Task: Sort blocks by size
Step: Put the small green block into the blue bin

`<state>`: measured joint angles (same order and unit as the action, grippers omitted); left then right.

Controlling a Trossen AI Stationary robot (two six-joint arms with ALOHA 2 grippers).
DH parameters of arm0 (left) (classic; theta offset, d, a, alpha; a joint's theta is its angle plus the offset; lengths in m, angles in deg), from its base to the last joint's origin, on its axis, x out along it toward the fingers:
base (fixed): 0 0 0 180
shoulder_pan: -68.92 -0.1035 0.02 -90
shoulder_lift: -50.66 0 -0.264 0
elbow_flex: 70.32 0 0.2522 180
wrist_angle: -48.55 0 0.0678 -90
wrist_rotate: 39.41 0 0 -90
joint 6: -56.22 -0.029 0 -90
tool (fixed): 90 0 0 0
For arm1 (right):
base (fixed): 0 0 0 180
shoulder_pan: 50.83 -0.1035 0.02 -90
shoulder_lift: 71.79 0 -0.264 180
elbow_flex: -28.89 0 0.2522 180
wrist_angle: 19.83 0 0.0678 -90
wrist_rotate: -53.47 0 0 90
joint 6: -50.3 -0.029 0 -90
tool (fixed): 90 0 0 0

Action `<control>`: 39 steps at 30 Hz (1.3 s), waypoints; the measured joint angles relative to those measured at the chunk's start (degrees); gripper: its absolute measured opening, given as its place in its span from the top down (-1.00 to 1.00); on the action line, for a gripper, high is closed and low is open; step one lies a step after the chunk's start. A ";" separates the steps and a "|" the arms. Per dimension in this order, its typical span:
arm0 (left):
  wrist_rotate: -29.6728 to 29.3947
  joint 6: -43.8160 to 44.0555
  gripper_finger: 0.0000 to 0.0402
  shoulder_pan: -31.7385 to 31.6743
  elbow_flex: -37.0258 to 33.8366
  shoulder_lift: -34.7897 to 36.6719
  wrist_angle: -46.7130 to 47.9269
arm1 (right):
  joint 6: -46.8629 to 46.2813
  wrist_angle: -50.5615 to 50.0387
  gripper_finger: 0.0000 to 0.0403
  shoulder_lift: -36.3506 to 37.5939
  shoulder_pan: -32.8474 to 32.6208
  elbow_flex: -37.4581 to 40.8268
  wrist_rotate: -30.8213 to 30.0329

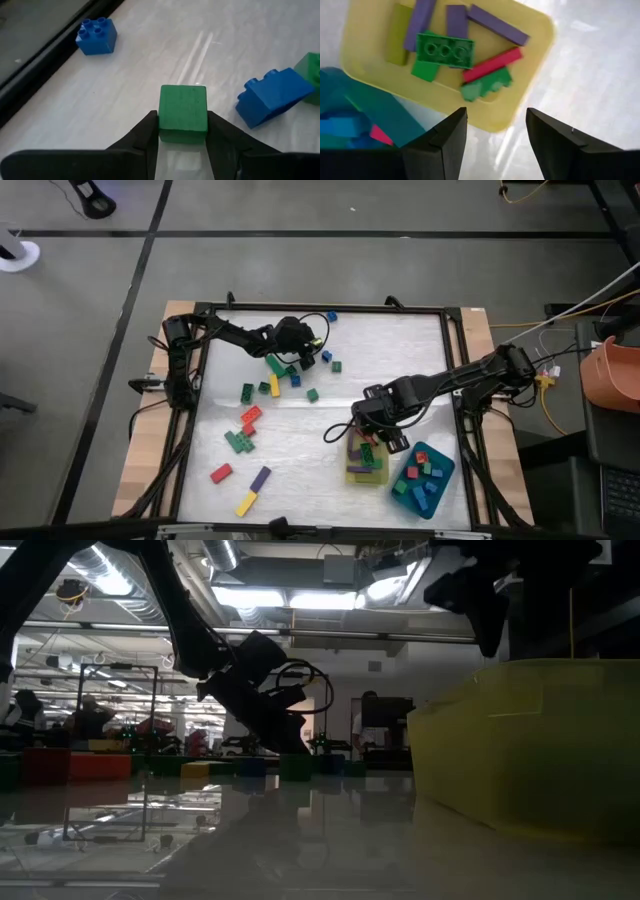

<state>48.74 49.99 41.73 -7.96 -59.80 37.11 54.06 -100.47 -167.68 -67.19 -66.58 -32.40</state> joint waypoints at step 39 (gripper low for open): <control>25.42 21.50 0.44 23.15 0.26 17.22 -16.34 | 22.09 22.24 -0.02 10.16 9.94 0.07 -5.51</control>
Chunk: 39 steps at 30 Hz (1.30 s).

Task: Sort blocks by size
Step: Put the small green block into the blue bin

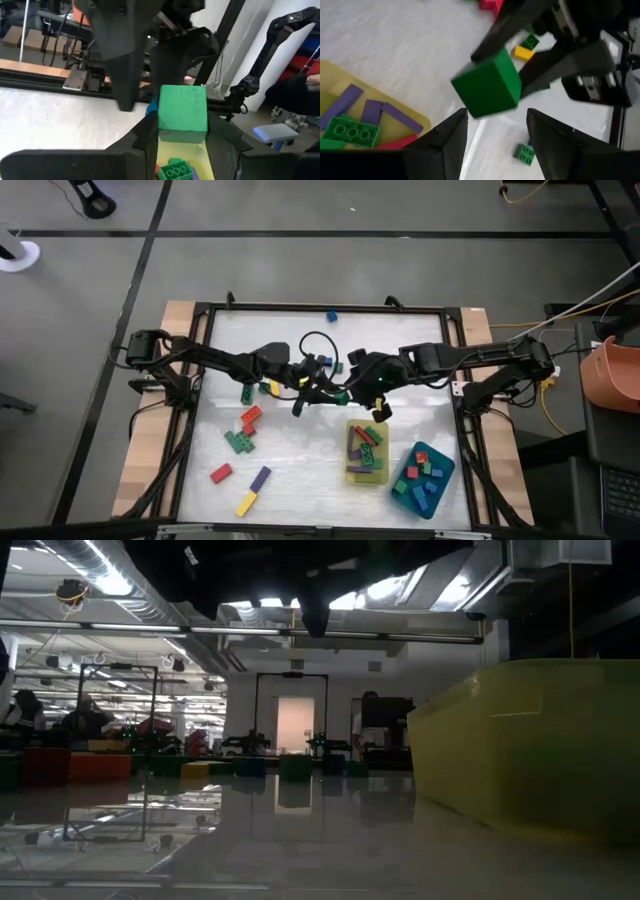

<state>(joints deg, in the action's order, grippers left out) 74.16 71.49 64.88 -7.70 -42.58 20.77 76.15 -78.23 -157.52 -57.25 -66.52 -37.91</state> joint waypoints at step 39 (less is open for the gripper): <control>0.52 10.09 0.40 -1.87 -0.22 0.02 -11.23 | 8.37 10.33 -0.02 0.17 0.01 -0.02 -0.72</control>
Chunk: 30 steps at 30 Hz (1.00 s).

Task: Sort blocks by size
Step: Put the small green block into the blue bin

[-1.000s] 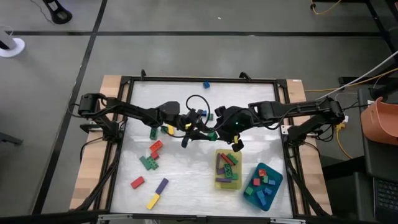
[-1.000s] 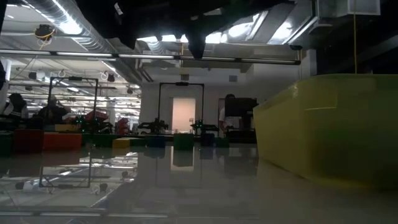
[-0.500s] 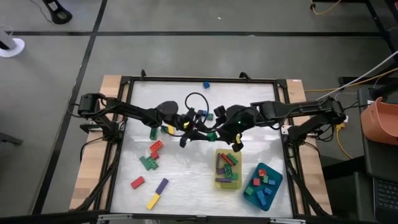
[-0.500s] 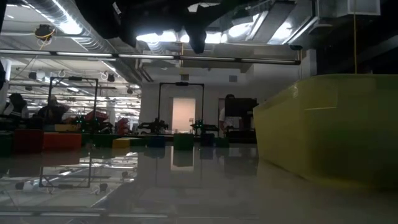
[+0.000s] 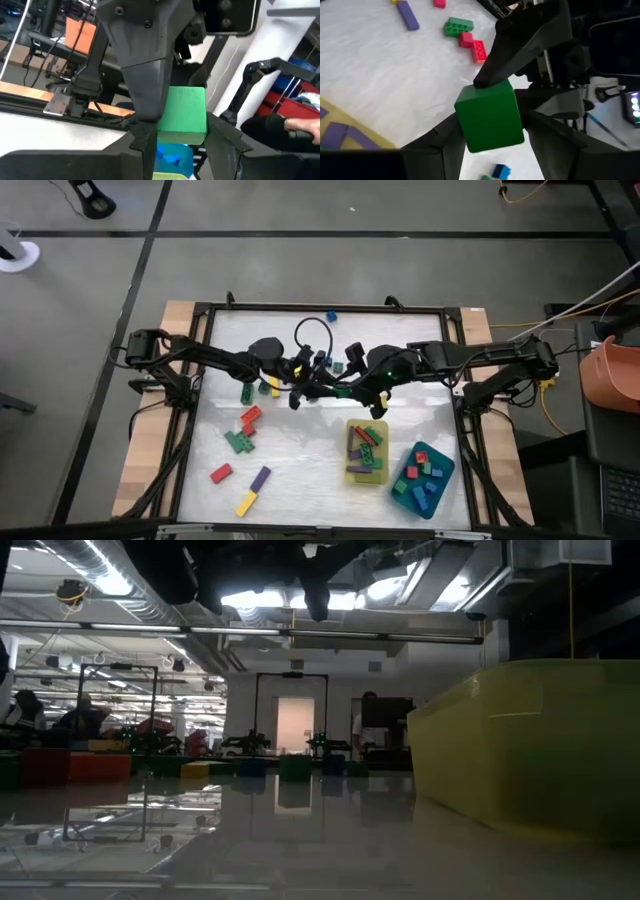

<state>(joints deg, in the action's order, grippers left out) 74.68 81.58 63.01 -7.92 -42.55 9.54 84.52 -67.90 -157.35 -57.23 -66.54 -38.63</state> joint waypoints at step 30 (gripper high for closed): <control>-1.50 -9.46 -0.06 -0.57 0.59 -0.11 11.36 | -2.58 -7.61 0.33 -0.46 0.03 -0.04 -3.61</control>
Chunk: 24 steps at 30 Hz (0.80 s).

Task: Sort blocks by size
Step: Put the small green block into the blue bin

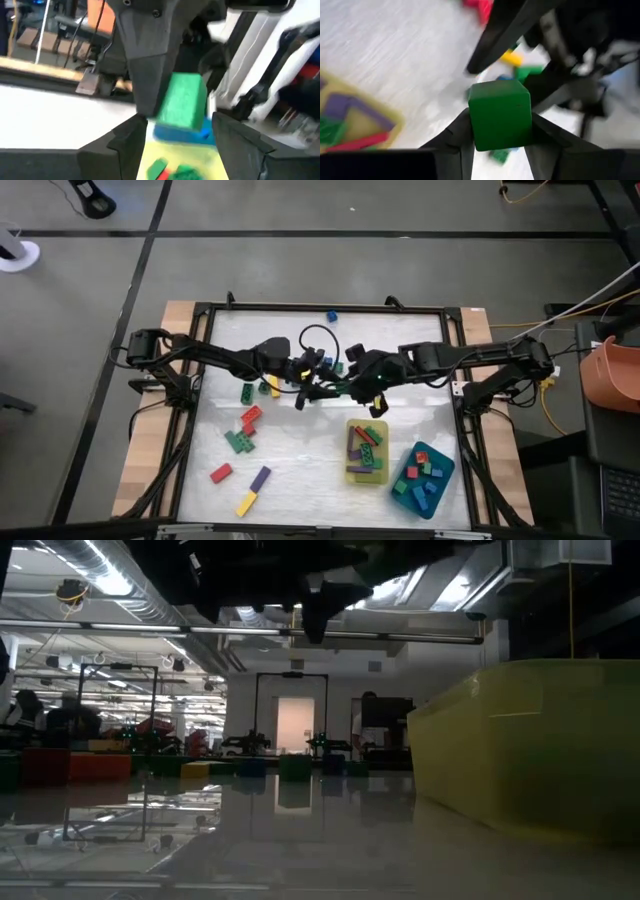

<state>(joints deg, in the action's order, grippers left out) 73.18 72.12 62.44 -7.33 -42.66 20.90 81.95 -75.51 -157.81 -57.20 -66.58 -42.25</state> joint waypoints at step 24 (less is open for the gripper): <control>-8.90 -16.15 -0.06 -0.85 -0.28 0.07 7.98 | -50.19 -24.58 0.28 -0.30 -23.16 0.04 23.34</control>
<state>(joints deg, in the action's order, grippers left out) 64.28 55.97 61.59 -7.60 -42.60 28.87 31.75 -100.09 -158.10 -80.36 -66.54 -18.91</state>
